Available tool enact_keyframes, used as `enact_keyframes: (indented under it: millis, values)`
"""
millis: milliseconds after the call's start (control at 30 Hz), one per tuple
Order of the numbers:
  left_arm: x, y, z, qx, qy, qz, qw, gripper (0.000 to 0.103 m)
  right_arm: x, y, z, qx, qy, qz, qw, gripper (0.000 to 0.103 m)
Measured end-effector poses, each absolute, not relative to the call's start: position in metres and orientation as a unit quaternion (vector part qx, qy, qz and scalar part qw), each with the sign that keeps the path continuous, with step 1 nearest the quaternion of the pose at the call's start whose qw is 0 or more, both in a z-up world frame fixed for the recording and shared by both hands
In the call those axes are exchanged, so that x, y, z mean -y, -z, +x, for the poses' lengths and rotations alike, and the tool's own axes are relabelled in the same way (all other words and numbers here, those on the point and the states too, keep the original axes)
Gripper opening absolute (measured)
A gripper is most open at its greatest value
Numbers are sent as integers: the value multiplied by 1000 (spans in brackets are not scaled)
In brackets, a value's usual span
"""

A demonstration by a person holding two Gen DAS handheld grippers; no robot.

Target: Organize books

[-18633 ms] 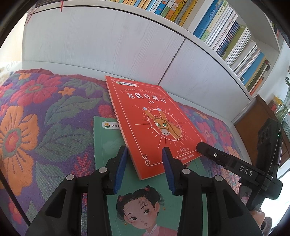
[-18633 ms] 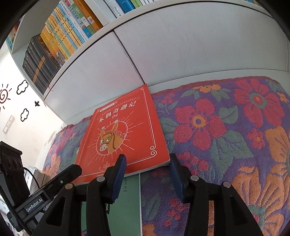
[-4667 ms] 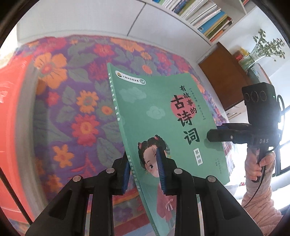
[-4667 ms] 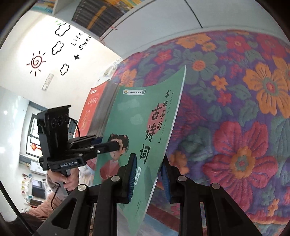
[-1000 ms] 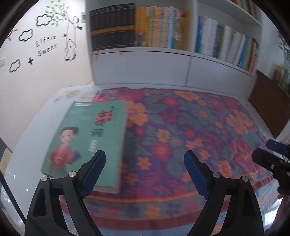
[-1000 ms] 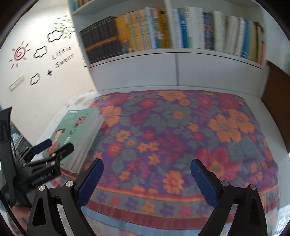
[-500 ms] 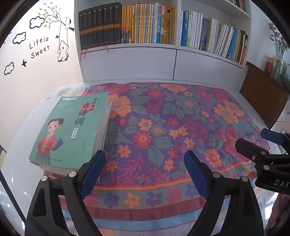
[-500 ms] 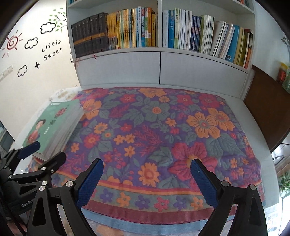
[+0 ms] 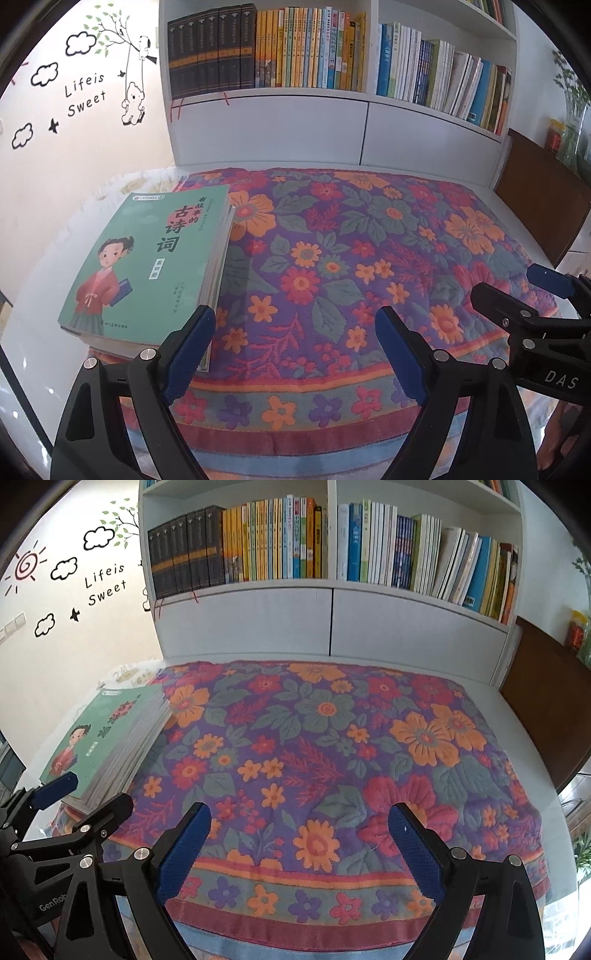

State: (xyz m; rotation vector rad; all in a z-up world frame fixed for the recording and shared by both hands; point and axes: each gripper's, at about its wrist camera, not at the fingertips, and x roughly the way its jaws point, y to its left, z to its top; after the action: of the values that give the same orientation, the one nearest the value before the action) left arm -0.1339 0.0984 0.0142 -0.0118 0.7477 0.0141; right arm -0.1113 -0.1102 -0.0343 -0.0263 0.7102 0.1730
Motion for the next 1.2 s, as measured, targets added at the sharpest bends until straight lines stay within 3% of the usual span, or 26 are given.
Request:
enact_keyframes:
  millis: [833, 1200]
  values:
    - [-112, -11, -107, -352, -31, -24, 935, 87, 115, 54, -104, -349, -86, 20, 933, 96]
    - [-104, 2, -104, -382, -19, -16, 924, 87, 118, 57, -101, -353, -87, 28, 931, 96]
